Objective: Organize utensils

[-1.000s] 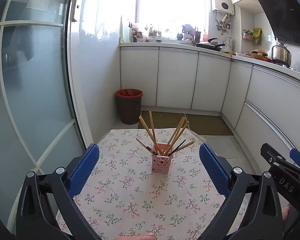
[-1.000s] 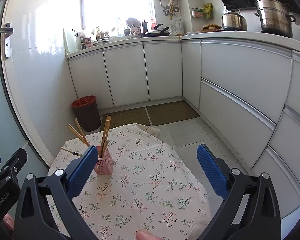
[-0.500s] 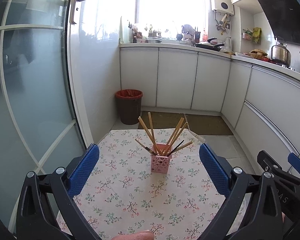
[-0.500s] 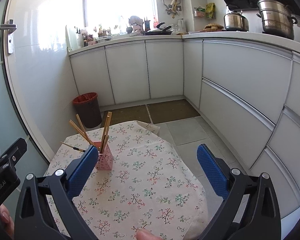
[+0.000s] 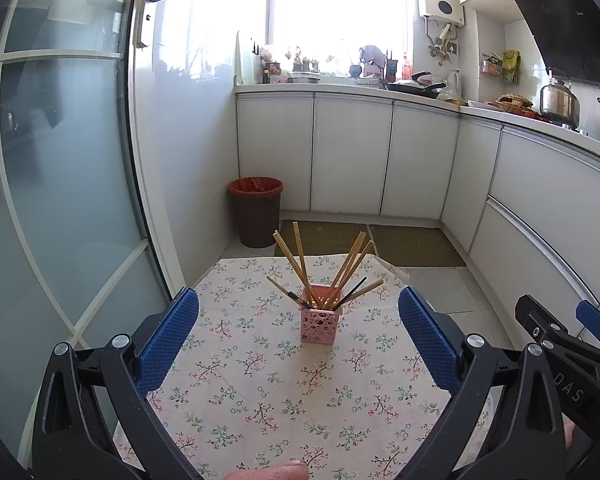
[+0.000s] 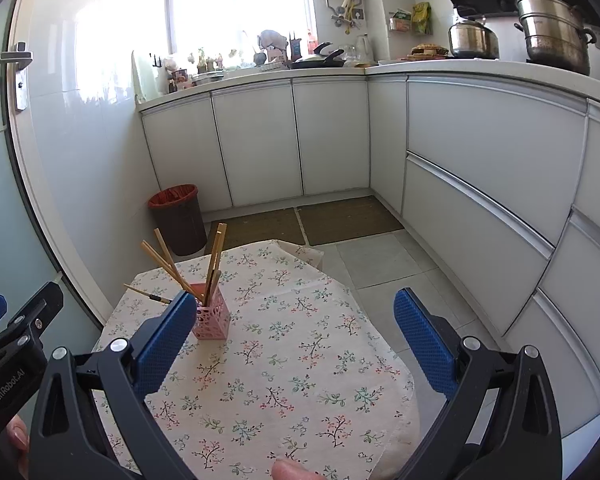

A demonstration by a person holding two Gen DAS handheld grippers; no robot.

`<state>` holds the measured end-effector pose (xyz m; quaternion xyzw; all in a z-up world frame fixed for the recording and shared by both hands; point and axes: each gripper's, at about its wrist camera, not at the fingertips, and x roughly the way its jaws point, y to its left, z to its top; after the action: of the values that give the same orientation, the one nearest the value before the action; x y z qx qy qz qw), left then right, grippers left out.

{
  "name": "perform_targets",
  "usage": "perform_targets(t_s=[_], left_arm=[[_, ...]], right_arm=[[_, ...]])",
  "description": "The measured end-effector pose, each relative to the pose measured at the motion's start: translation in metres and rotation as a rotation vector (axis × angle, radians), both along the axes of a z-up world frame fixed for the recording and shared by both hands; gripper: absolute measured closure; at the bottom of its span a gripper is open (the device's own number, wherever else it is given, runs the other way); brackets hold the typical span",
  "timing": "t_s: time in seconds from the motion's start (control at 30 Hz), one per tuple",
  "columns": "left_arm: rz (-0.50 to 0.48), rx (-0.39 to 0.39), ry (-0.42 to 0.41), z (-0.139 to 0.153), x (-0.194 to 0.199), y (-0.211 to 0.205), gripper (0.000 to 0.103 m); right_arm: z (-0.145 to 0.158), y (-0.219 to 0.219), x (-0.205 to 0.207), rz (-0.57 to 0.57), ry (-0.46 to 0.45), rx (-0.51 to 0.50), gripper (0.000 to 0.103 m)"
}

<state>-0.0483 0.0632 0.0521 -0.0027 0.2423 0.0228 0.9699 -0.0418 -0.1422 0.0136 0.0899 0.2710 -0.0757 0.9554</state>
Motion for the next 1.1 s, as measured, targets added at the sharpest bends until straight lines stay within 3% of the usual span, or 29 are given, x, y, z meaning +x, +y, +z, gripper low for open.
perform_targets(t_s=[1.1], left_arm=[[0.007, -0.001, 0.005, -0.0011, 0.0011, 0.0018, 0.007]], right_arm=[[-0.005, 0.0055, 0.0023, 0.03, 0.032, 0.02, 0.007]])
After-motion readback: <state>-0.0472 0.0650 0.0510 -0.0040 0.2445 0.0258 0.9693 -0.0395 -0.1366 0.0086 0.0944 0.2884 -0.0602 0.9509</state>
